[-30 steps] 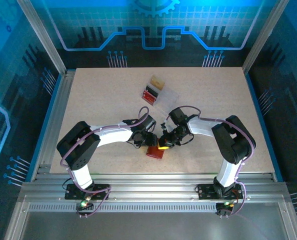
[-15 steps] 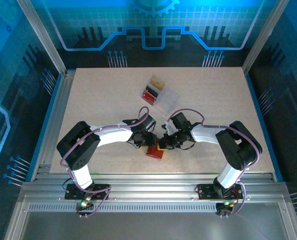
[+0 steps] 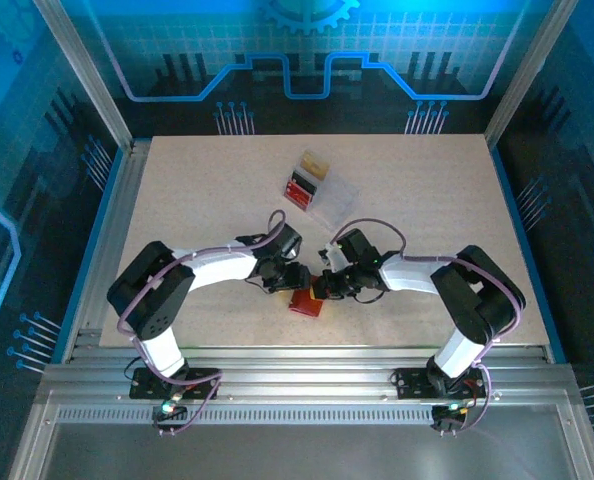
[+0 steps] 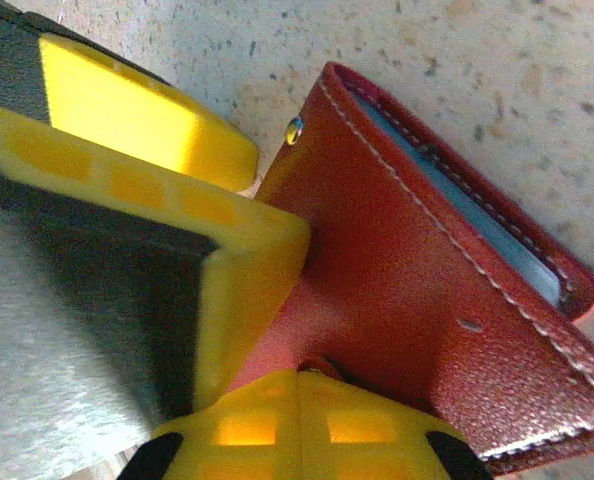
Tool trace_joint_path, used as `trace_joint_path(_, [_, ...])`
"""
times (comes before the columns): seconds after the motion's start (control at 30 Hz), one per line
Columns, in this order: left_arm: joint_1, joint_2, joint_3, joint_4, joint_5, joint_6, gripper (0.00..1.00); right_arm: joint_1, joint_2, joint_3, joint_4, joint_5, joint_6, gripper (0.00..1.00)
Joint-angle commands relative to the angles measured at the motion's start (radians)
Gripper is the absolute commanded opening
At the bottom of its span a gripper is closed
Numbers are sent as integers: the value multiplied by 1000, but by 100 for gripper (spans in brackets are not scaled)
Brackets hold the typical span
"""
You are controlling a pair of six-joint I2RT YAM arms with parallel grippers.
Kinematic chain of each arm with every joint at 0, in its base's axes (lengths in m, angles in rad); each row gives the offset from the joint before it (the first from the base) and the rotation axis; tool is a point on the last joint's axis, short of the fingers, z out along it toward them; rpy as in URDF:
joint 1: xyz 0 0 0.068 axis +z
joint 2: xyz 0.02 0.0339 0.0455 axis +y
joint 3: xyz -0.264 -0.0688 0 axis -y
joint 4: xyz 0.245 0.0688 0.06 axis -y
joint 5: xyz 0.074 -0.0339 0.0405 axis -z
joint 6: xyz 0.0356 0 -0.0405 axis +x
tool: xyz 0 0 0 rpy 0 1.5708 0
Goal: Put the credit cards into the card holder
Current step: Close the button on the card holder.
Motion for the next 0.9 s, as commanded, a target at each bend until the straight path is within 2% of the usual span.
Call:
trace_joint_path(0.0, [45,-102,-19,24,113,-14,54,89,210,-86,-201,333,16,0])
trace_joint_path(0.3, [137,-224,-70,-1,153,-4,58,146,237,-8,-347,459,41,0])
trace_joint_path(0.53, [197,-306,-73,-44,150,14,67,171,205,65,-396,463,29,0])
trace_joint_path(0.57, [208,-315,-72,-48,147,17,69,174,191,82,-403,463,21,5])
trace_joint_path(0.63, [233,-341,-59,-68,124,29,86,171,163,131,-419,455,3,18])
trace_joint_path(0.7, [246,-365,-28,-115,68,53,97,163,150,195,-425,412,-24,28])
trace_joint_path(0.87, [297,-443,19,-169,-17,82,99,151,141,311,-476,338,-67,44])
